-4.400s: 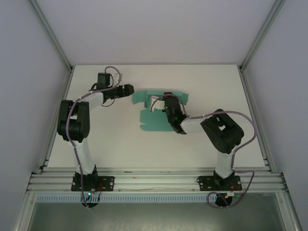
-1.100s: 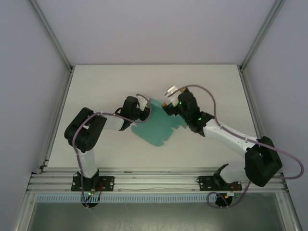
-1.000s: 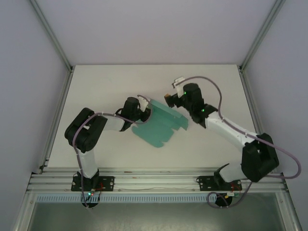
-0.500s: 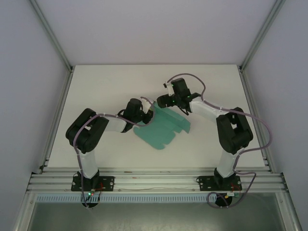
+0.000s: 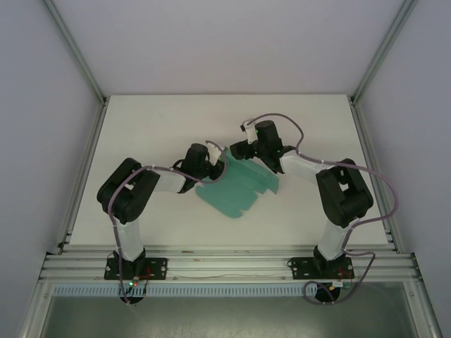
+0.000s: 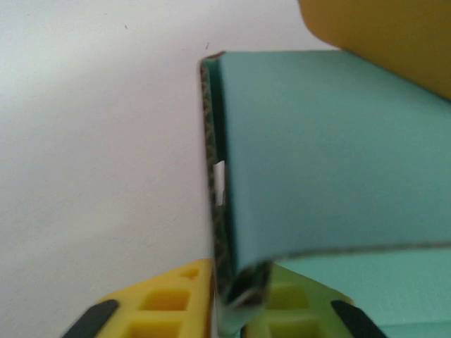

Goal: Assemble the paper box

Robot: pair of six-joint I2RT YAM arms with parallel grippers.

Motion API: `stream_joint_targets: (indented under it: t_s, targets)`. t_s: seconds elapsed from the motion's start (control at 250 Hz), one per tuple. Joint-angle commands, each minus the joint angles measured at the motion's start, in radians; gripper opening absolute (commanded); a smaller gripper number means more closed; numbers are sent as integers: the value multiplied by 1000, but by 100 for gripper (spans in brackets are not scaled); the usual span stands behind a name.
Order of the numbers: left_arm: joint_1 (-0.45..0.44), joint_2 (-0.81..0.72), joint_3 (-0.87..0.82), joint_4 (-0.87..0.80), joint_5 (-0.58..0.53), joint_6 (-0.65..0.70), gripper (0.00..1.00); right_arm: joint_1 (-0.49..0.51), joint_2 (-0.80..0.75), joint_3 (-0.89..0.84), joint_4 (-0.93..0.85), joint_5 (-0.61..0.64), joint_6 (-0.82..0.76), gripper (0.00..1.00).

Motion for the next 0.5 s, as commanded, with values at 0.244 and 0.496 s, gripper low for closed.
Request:
stream_joint_targets:
  t_s: [0.244,0.496]
  targets:
    - [-6,73,103,-34,-40,-67,21,40,48,-98,-84,47,-164,73]
    - [-5,78,98,-18,-123,-96,0,33,3,-97,-70,96,-47,76]
